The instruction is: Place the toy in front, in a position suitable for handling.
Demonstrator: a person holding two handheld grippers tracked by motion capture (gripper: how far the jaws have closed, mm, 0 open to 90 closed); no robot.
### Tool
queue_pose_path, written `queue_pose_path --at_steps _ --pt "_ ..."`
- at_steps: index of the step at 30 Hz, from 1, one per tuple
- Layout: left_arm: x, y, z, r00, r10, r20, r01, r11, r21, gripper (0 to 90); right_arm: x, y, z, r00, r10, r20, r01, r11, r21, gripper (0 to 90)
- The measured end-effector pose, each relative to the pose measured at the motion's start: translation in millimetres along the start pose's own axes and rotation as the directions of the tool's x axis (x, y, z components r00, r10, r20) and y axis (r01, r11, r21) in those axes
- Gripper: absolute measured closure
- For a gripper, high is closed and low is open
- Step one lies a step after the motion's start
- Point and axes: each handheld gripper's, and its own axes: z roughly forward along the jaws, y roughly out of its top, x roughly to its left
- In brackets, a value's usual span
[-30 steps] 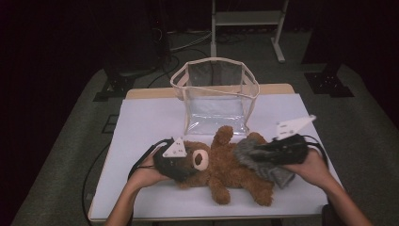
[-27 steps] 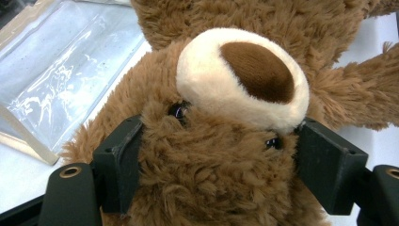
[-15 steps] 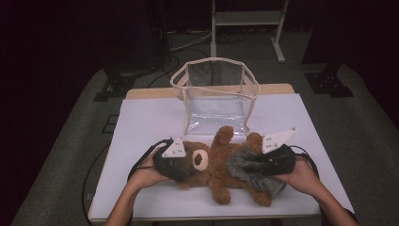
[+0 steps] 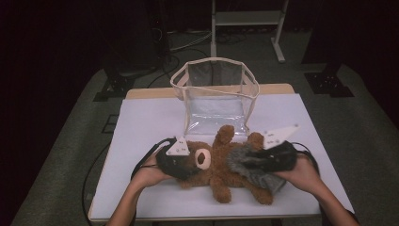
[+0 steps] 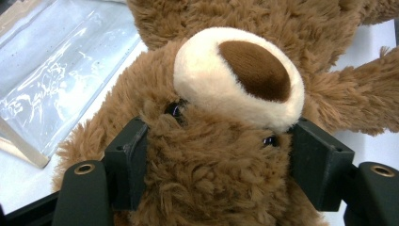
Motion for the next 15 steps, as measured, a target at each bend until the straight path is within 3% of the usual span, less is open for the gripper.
queue_pose_path --at_steps 2,3,5,8,11,12,15 --pt "-0.2 0.1 0.0 1.0 0.001 -0.001 -0.001 1.0 0.001 29.3 -2.9 18.5 19.3 0.9991 -0.035 -0.026 0.035 0.999 0.004 72.9" --pt "-0.2 0.1 0.0 1.0 0.001 -0.001 -0.001 1.0 0.001 29.3 -2.9 18.5 19.3 0.9991 -0.035 -0.026 0.035 0.999 0.004 72.9" --pt "0.0 -1.0 -0.4 1.0 0.0 -0.001 0.0 1.0 0.0 29.4 -3.2 37.0 45.8 0.9967 -0.051 -0.063 0.053 0.998 0.024 72.9" --pt "3.3 -5.1 -1.2 0.9998 -0.016 0.006 0.017 0.9998 -0.008 29.6 1.8 39.1 57.3 0.9951 -0.069 -0.071 0.072 0.996 0.047 73.0" --pt "5.7 -5.7 -2.8 0.9996 -0.027 0.002 0.027 0.9995 -0.013 29.7 5.0 33.0 53.3 0.9947 -0.067 -0.078 0.072 0.996 0.057 73.1" --pt "7.4 -4.3 -4.1 0.9995 -0.032 -0.007 0.032 0.9994 -0.009 29.7 8.4 22.6 42.4 0.9949 -0.064 -0.078 0.07 0.995 0.066 73.2" --pt "8.1 -2.8 -4.3 0.999 -0.04 -0.017 0.04 0.9991 -0.011 30.8 11.5 14.5 31.1 0.9959 -0.057 -0.07 0.062 0.995 0.078 73.2"
